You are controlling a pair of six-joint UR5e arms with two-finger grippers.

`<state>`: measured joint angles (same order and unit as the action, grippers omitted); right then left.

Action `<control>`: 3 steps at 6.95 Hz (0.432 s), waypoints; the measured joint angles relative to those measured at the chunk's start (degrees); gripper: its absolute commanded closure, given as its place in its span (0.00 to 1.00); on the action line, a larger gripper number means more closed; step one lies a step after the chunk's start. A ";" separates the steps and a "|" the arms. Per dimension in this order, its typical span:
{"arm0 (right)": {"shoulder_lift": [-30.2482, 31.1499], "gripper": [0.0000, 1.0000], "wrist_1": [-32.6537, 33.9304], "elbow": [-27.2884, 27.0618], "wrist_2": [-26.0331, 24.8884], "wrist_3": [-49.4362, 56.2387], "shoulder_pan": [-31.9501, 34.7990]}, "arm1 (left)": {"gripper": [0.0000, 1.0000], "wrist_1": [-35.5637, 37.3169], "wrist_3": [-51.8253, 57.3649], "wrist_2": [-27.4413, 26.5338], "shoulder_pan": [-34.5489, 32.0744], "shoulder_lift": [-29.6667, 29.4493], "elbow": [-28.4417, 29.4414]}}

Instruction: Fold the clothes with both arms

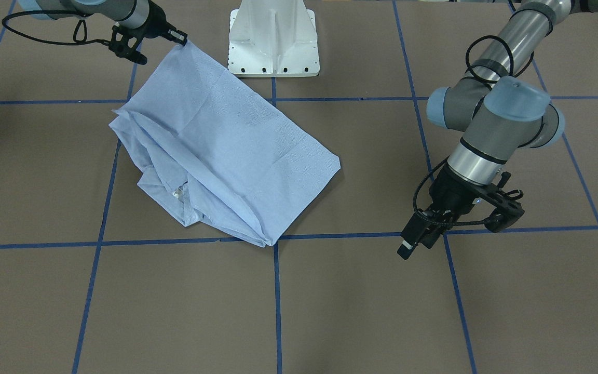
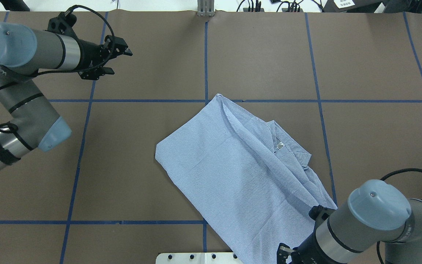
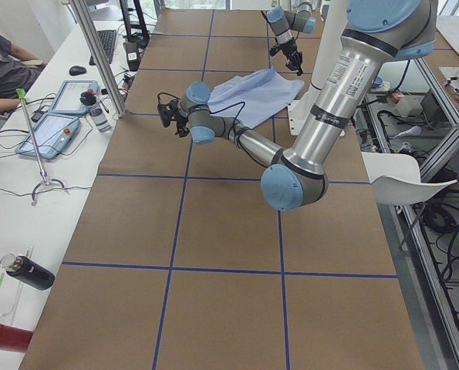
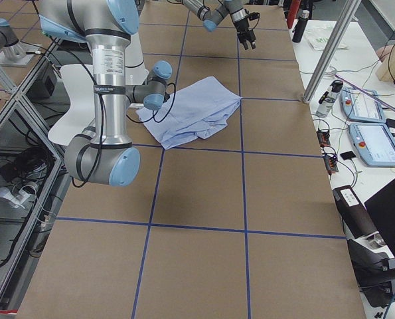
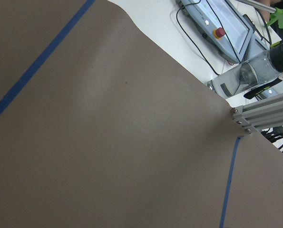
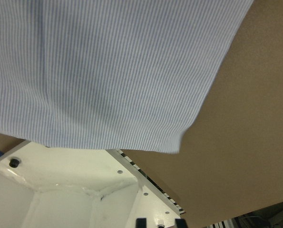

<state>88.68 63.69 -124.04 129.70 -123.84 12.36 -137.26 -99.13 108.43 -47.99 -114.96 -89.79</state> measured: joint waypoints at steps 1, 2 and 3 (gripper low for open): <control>-0.37 0.00 -0.03 0.00 -0.11 -0.29 2.63 | 0.09 0.02 -2.05 -0.07 3.15 3.25 -3.52; -0.97 0.00 -0.04 0.26 -0.02 -0.27 6.66 | 0.09 0.00 -4.42 -0.94 7.03 5.57 -5.64; -2.48 0.00 -0.05 1.46 0.02 -0.01 12.15 | 0.09 0.00 -6.74 -3.39 12.01 6.85 -6.59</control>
<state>86.20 63.63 -122.57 129.72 -123.85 24.51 -137.25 -105.87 105.04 -35.98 -108.11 -96.38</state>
